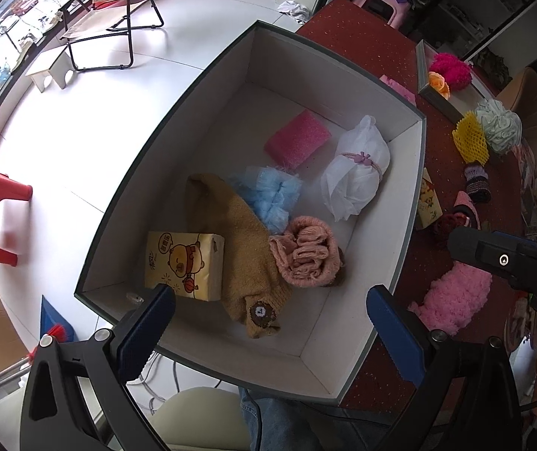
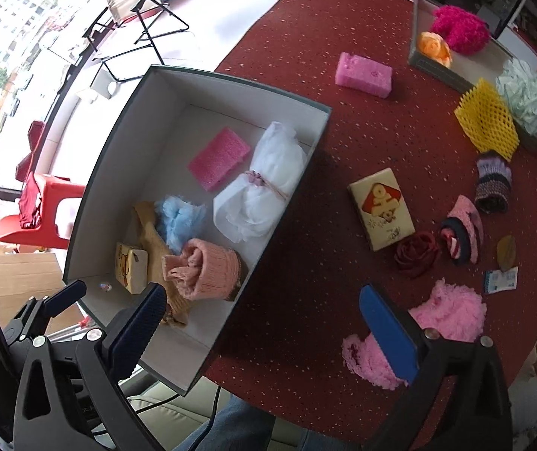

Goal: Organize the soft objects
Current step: 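Open both tools to release tissue pack and pink hat in the box, then grasp pink fluffy yarn with left tool while right tool grasps yellow round puff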

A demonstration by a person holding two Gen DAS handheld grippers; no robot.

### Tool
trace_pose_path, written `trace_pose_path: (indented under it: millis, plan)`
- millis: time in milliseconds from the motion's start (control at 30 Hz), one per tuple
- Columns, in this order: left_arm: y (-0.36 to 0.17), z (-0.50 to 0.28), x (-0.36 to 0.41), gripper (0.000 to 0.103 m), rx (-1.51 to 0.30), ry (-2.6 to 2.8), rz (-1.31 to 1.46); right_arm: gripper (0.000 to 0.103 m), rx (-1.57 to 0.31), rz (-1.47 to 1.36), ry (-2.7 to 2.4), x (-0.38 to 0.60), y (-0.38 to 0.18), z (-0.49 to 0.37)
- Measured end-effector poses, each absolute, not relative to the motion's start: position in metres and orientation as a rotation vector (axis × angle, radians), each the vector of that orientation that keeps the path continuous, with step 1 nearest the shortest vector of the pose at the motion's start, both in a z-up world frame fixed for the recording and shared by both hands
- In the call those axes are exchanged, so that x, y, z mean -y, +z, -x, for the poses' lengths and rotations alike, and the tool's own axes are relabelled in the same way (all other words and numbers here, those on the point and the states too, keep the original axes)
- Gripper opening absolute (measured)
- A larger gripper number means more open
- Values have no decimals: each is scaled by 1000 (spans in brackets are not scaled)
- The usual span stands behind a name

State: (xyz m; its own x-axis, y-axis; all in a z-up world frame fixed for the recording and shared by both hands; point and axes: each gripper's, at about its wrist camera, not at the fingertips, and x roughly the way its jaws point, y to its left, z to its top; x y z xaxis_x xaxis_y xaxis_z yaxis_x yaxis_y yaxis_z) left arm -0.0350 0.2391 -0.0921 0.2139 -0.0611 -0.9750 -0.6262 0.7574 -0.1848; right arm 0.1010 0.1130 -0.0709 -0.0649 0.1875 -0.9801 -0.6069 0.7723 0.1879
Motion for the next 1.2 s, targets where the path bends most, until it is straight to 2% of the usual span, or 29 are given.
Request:
trace_pose_path:
  millis: [267, 567, 833, 1000, 1200]
  plan:
    - [-78, 5, -198, 102, -1336, 313, 569, 103, -1550, 204, 490, -20, -80, -122]
    - [-79, -36, -139, 102, -1388, 178, 548, 103, -1664, -22, 212, 93, -120, -140]
    - [-93, -41, -96, 102, -1484, 152, 436, 103, -1749, -156, 181, 111, -158, -151]
    - [-97, -61, -73, 102, -1483, 147, 358, 103, -1660, -189, 144, 126, -152, -164]
    - [-116, -108, -10, 102, -1467, 75, 161, 103, -1635, -223, 30, 187, -158, -203]
